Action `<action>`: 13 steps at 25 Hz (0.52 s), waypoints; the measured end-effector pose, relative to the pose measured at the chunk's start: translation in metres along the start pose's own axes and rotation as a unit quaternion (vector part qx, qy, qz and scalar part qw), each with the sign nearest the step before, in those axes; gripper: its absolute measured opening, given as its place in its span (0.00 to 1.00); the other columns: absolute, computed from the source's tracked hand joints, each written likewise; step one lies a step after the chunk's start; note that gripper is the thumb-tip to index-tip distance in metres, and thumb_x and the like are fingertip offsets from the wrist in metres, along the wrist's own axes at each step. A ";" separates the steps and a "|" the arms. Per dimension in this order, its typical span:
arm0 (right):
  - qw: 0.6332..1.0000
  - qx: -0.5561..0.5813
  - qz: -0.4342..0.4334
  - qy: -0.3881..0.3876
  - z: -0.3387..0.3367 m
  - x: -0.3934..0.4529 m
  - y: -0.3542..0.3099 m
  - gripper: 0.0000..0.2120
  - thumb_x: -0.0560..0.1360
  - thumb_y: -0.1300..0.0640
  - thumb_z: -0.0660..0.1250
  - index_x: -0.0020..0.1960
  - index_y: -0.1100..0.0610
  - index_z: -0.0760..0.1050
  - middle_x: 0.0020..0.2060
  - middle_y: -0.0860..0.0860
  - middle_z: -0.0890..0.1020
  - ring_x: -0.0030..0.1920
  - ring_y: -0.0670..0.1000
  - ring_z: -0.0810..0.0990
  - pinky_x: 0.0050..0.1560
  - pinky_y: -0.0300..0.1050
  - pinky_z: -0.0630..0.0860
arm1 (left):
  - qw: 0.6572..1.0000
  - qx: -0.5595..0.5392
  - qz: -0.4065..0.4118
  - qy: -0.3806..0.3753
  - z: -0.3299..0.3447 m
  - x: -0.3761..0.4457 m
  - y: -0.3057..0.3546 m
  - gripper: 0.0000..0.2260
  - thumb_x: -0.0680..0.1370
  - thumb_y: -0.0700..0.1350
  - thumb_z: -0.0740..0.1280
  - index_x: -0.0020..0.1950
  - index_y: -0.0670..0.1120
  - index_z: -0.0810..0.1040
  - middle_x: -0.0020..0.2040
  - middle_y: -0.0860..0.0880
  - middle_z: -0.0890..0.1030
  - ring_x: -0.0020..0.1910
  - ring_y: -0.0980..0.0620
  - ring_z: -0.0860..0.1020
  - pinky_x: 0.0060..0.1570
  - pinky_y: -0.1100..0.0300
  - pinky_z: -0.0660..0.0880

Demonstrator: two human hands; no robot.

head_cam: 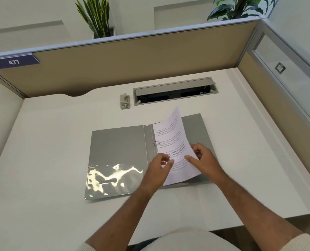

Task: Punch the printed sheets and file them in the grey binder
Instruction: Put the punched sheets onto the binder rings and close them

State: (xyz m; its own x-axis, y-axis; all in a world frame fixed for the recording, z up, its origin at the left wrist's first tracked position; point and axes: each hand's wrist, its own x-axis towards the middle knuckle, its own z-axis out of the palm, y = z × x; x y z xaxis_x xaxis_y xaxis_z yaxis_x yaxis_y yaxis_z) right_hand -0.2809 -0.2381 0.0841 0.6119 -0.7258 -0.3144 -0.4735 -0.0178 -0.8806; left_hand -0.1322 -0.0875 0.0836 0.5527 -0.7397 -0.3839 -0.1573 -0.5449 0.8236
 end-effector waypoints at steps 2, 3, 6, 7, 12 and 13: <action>0.998 -0.030 -0.034 -0.042 0.009 -0.003 -0.004 0.12 0.76 0.57 0.75 0.49 0.44 0.74 0.61 0.47 0.82 0.51 0.50 0.85 0.53 0.50 0.85 | 0.995 -0.102 -0.020 0.006 -0.001 0.009 0.017 0.09 0.83 0.56 0.69 0.57 0.52 0.80 0.57 0.54 0.84 0.59 0.52 0.83 0.57 0.56 0.81; 0.996 -0.048 -0.048 -0.055 0.014 -0.003 -0.004 0.14 0.77 0.56 0.74 0.52 0.40 0.73 0.59 0.49 0.82 0.49 0.49 0.83 0.54 0.50 0.83 | 0.991 -0.134 -0.027 0.005 -0.001 0.013 0.024 0.11 0.82 0.57 0.69 0.57 0.51 0.81 0.57 0.53 0.85 0.58 0.52 0.84 0.58 0.53 0.82; 0.991 -0.078 -0.058 -0.093 0.026 -0.006 -0.006 0.18 0.77 0.52 0.73 0.62 0.38 0.72 0.55 0.44 0.79 0.49 0.46 0.79 0.58 0.50 0.80 | 0.985 -0.165 -0.049 -0.003 -0.003 0.017 0.036 0.13 0.83 0.56 0.68 0.60 0.48 0.81 0.58 0.50 0.86 0.55 0.52 0.86 0.55 0.55 0.84; 0.990 -0.080 -0.052 -0.104 0.029 -0.006 -0.007 0.16 0.77 0.52 0.73 0.58 0.38 0.71 0.61 0.44 0.79 0.57 0.46 0.80 0.63 0.50 0.79 | 0.985 -0.165 -0.052 -0.003 -0.003 0.019 0.036 0.13 0.83 0.55 0.69 0.60 0.47 0.82 0.57 0.49 0.86 0.53 0.52 0.87 0.53 0.57 0.85; 0.983 -0.115 -0.028 -0.138 0.035 -0.005 -0.007 0.30 0.76 0.43 0.74 0.72 0.46 0.65 0.73 0.43 0.68 0.70 0.45 0.68 0.69 0.44 0.70 | 0.972 -0.218 -0.089 0.020 -0.007 0.017 0.031 0.08 0.83 0.45 0.71 0.57 0.43 0.85 0.47 0.47 0.88 0.40 0.54 0.86 0.42 0.60 0.84; 0.984 -0.109 -0.027 -0.136 0.035 -0.004 -0.005 0.31 0.74 0.40 0.74 0.70 0.45 0.64 0.74 0.43 0.67 0.71 0.46 0.68 0.68 0.44 0.71 | 0.966 -0.237 -0.101 0.016 -0.009 0.017 0.029 0.07 0.83 0.43 0.71 0.57 0.42 0.86 0.45 0.47 0.88 0.37 0.54 0.86 0.40 0.61 0.83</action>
State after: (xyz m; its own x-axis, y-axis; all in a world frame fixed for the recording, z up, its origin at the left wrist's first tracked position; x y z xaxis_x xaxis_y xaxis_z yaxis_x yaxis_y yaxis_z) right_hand -0.2585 -0.2114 0.0776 0.7731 -0.5091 -0.3783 -0.5422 -0.2208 -0.8107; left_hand -0.1205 -0.1122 0.1046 0.5597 -0.6205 -0.5493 0.3445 -0.4286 0.8352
